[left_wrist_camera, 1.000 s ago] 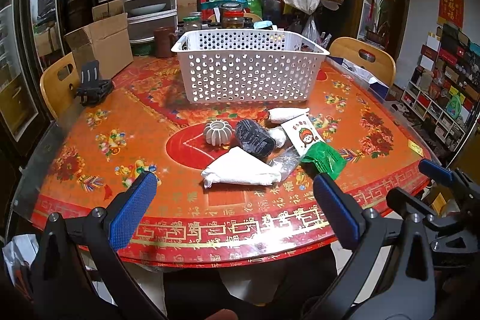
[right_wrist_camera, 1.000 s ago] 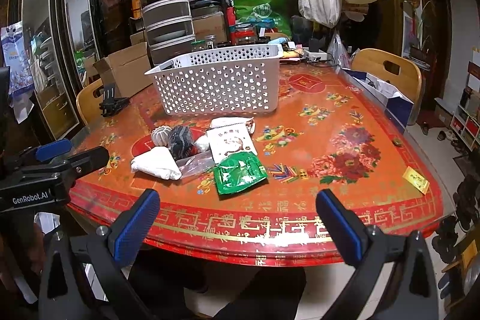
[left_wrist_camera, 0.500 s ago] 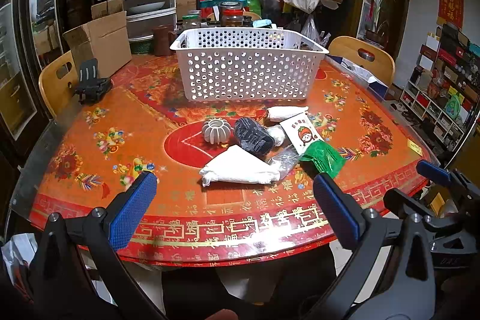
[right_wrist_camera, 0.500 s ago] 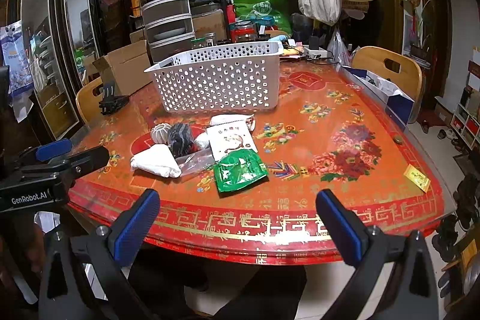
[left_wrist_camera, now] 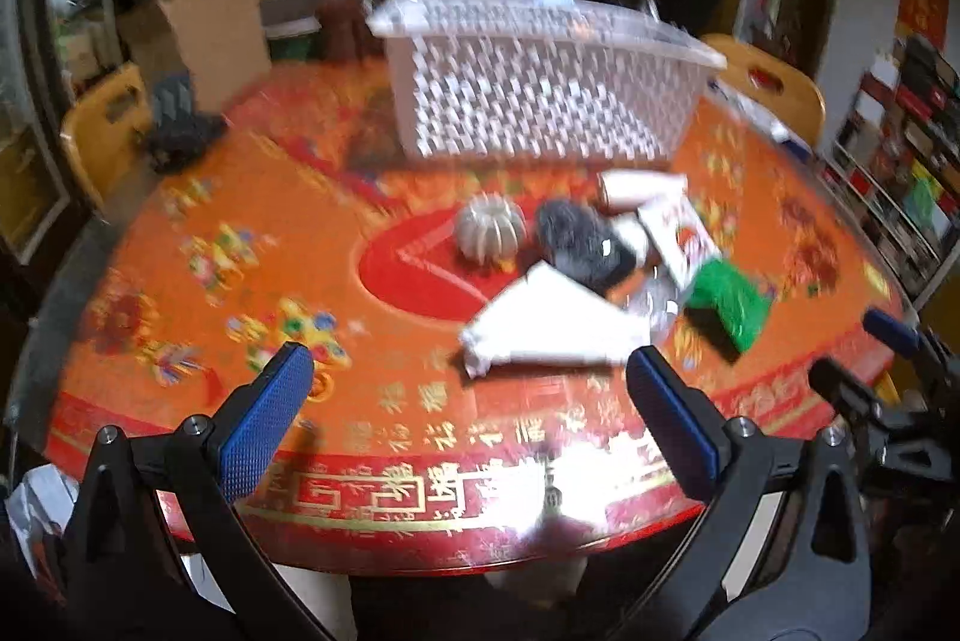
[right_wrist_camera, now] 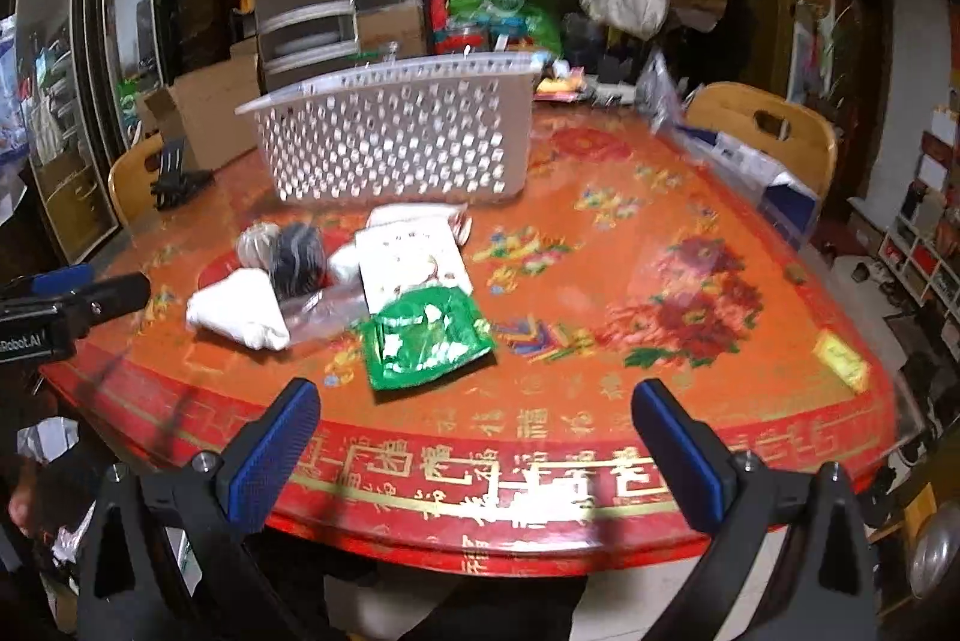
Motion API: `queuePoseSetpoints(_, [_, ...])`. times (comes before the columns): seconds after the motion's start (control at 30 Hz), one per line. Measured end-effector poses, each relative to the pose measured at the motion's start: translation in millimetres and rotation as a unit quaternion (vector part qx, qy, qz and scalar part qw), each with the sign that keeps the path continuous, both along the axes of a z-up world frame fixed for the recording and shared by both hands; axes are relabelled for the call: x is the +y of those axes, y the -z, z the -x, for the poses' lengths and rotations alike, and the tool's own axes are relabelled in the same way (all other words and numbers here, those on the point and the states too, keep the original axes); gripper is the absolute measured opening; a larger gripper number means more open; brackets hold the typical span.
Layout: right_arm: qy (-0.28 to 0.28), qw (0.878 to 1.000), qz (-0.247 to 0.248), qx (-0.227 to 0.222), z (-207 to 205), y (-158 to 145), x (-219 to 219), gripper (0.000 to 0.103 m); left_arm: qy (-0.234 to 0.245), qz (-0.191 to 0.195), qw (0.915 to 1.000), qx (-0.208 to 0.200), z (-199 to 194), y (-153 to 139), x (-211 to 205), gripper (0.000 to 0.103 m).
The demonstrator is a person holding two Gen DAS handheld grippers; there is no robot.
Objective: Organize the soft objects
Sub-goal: 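Grasp the white folded cloth with the left tool while the right tool grasps the green foil packet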
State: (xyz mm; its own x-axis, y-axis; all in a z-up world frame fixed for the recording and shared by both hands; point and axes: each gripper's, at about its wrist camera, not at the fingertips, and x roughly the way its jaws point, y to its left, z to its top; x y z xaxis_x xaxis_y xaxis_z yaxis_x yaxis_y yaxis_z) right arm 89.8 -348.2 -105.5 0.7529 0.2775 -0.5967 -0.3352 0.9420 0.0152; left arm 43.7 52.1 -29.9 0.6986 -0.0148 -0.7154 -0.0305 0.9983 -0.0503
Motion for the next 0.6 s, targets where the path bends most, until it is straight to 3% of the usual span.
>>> queuePoseSetpoints(0.17, [-0.020,0.998,-0.034,0.047,-21.2,12.4,0.0,0.101,0.050,0.041,0.9979,0.007,-12.6,15.0,0.3,0.103])
queuePoseSetpoints(0.23, [-0.021,0.998,-0.037,0.048,-27.8,14.3,1.2,0.098,0.055,0.039,0.9976,0.015,-20.4,22.7,-6.4,0.103])
queuePoseSetpoints(0.6, [-0.039,0.998,0.008,0.049,-56.3,22.8,23.5,0.090,0.078,0.041,0.9958,0.025,-51.1,44.0,-25.6,0.103])
